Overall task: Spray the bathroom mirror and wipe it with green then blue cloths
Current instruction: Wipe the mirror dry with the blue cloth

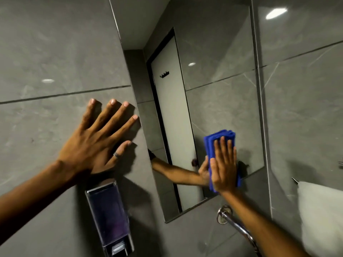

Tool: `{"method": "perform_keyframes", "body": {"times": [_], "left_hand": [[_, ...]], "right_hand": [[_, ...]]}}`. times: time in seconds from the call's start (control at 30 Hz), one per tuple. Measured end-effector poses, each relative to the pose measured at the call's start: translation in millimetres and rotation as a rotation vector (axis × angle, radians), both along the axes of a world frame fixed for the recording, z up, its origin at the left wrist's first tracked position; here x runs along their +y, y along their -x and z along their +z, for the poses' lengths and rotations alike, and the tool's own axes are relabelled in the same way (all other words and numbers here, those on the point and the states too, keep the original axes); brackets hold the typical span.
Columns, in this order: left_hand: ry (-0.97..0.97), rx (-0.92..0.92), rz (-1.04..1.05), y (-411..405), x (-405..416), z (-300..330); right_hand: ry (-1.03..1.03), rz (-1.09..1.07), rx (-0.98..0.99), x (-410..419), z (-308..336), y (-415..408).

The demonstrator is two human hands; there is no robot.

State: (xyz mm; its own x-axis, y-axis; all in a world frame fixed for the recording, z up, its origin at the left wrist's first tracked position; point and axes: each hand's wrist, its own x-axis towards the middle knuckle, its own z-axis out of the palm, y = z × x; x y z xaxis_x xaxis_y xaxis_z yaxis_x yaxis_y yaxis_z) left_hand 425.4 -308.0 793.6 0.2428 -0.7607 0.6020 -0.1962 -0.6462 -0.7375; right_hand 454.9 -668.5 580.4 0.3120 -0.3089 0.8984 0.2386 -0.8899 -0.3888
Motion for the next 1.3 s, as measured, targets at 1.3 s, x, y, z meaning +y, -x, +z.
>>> {"method": "perform_keyframes", "body": {"times": [1.3], "left_hand": [[0.556,0.634,-0.540,60,12,-36]], "right_hand": [[-1.441,1.298,0.012,251,-54,164]]}}
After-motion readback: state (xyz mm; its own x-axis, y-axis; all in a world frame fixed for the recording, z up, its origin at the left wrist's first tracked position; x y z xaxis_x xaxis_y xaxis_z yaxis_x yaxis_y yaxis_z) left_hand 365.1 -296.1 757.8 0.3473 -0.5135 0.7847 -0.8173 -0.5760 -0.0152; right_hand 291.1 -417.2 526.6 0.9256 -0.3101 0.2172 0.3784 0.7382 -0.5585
